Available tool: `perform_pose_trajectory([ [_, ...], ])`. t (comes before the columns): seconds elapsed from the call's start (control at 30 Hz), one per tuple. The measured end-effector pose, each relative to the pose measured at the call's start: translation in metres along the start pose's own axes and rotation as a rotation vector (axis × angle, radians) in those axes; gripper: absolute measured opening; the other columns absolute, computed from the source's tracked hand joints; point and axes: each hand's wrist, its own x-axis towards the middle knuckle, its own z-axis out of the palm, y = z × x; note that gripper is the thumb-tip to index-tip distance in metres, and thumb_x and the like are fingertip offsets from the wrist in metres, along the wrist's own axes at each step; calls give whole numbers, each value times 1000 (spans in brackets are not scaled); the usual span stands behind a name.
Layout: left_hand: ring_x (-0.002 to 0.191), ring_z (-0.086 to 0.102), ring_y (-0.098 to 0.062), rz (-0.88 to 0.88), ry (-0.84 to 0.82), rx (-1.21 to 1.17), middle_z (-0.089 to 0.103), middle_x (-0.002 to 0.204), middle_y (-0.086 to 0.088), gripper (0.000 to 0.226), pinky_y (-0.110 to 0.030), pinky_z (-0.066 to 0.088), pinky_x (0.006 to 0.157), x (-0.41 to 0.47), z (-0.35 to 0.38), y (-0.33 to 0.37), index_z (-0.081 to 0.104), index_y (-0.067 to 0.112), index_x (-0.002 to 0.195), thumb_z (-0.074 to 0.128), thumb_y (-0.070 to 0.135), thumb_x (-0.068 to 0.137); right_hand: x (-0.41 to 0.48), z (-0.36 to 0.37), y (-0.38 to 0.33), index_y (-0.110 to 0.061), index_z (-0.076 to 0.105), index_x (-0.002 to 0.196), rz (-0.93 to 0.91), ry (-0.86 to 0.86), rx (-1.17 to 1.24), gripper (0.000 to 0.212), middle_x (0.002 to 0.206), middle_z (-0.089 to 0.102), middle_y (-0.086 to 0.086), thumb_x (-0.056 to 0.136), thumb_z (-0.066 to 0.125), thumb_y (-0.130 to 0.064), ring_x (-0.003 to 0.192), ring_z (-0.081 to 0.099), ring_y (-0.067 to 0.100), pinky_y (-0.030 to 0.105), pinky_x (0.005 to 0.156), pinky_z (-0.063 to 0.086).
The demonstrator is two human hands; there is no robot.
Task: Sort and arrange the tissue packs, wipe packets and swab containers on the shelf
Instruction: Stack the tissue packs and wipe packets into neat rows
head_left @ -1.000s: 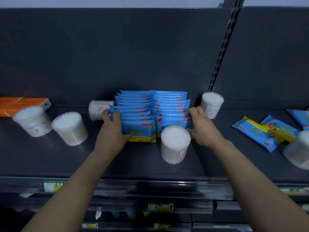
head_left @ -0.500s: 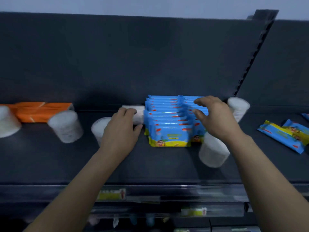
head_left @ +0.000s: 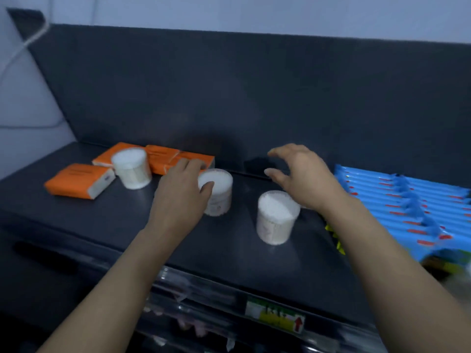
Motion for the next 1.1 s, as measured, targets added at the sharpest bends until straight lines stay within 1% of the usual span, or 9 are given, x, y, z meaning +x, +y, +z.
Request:
perform_pose_trajectory([
  [0.2, 108, 55, -30, -120, 79, 113, 59, 116, -13, 34, -40, 43, 90, 22, -22, -43, 59, 6, 116, 63, 15, 84, 66, 22, -37, -16, 45, 137, -168, -93, 42, 47, 138, 49, 4, 94, 52, -34, 126, 43, 22, 35, 104, 36],
  [0.33, 108, 54, -26, -183, 74, 138, 58, 115, -10, 33, -25, 36, 85, 39, -33, -72, 59, 7, 117, 62, 14, 85, 104, 44, -59, -15, 44, 138, -231, -174, 46, 50, 139, 48, 5, 93, 53, -35, 127, 42, 23, 39, 104, 37],
  [0.53, 107, 53, -26, -219, -22, 142, 57, 112, -9, 32, -33, 39, 89, 89, -33, -123, 58, 11, 116, 61, 17, 85, 147, 76, -72, -15, 40, 141, -190, -335, 9, 58, 142, 44, 7, 91, 56, -39, 129, 40, 25, 40, 106, 37],
  [0.63, 110, 54, -26, -200, -126, 107, 58, 118, -8, 35, -39, 42, 95, 125, -27, -149, 58, 12, 118, 62, 18, 84, 166, 92, -74, -13, 40, 140, -99, -428, -10, 61, 141, 44, 9, 89, 59, -41, 128, 43, 27, 41, 104, 39],
  [0.77, 111, 55, -21, -160, -334, 76, 59, 122, -5, 36, -35, 45, 95, 172, -14, -179, 59, 15, 118, 66, 20, 83, 184, 115, -80, -15, 38, 141, 36, -542, -42, 68, 142, 43, 9, 85, 61, -46, 128, 44, 27, 38, 104, 40],
  [0.83, 112, 54, -22, -137, -465, 136, 58, 124, -5, 39, -33, 45, 92, 190, -3, -191, 59, 16, 120, 67, 22, 83, 190, 125, -82, -15, 39, 140, 87, -582, -48, 70, 142, 44, 8, 82, 64, -47, 128, 45, 27, 38, 105, 40],
  [0.93, 111, 54, -21, -111, -613, 180, 56, 126, -6, 43, -26, 41, 81, 208, 12, -205, 57, 17, 123, 68, 23, 82, 195, 138, -86, -15, 47, 131, 156, -641, -76, 64, 131, 52, 8, 80, 66, -48, 117, 53, 28, 38, 97, 45],
  [1.0, 117, 51, -22, -113, -662, 207, 53, 132, -5, 49, -26, 40, 86, 218, 18, -212, 54, 18, 129, 68, 19, 82, 198, 143, -91, -13, 49, 128, 190, -664, -116, 62, 128, 52, 9, 80, 68, -47, 113, 54, 29, 39, 95, 47],
  [1.1, 124, 46, -24, -121, -772, 285, 46, 139, -3, 64, -33, 42, 99, 228, 24, -216, 43, 22, 138, 70, 21, 80, 202, 146, -96, -8, 47, 130, 251, -695, -190, 70, 133, 44, 13, 77, 70, -48, 119, 47, 32, 42, 100, 44],
])
